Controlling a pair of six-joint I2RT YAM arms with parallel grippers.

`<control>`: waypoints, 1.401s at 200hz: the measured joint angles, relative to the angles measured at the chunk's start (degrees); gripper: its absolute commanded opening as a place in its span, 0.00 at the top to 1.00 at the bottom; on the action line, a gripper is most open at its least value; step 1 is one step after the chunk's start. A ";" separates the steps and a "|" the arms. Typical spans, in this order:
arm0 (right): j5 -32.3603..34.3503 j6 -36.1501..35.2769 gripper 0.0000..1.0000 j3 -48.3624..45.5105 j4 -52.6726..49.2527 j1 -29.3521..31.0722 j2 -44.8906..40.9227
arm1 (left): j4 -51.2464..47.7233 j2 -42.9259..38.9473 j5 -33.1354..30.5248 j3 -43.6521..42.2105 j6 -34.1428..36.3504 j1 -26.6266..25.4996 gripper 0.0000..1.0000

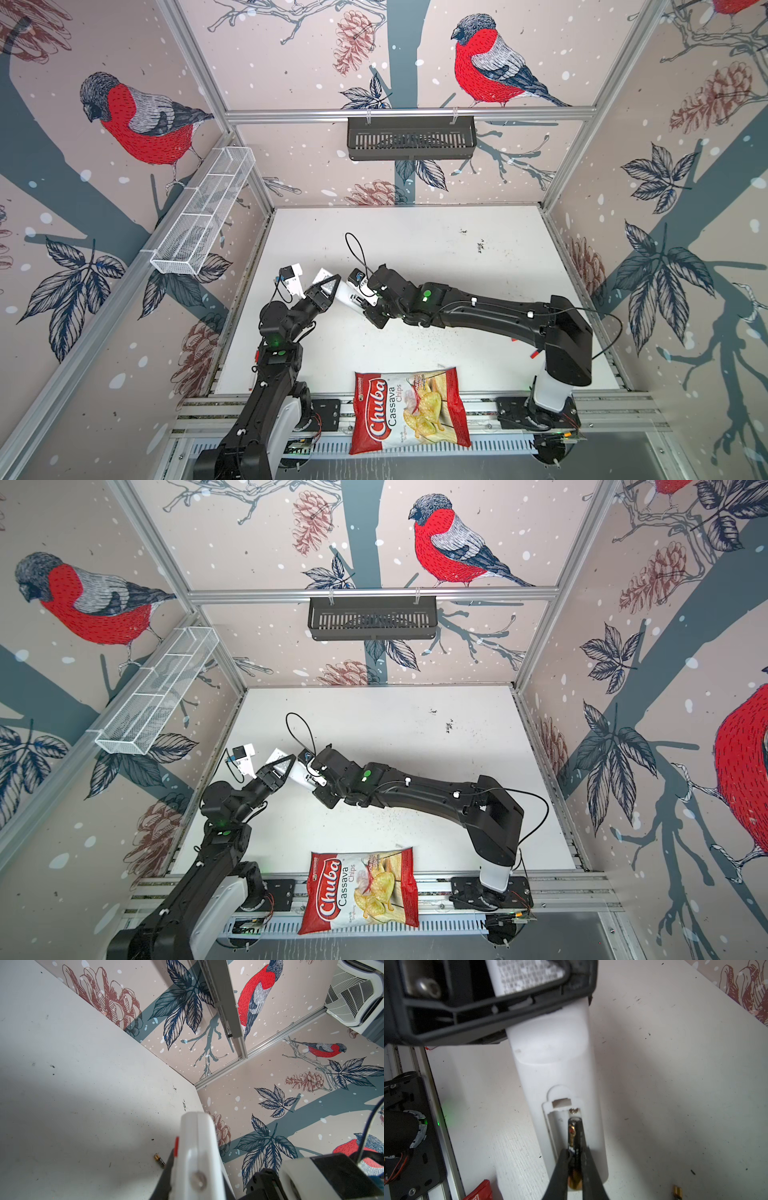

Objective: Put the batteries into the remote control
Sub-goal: 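Push the battery down into the compartment and open the right gripper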

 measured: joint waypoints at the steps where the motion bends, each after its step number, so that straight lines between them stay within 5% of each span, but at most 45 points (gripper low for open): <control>1: 0.02 0.00 0.90 0.00 0.00 0.00 -0.02 | 0.00 0.00 0.00 0.02 0.00 0.00 1.00; 280: 4.20 -10.99 0.92 -7.91 14.47 0.04 -0.70 | -4.57 5.46 3.61 4.44 0.59 1.11 1.00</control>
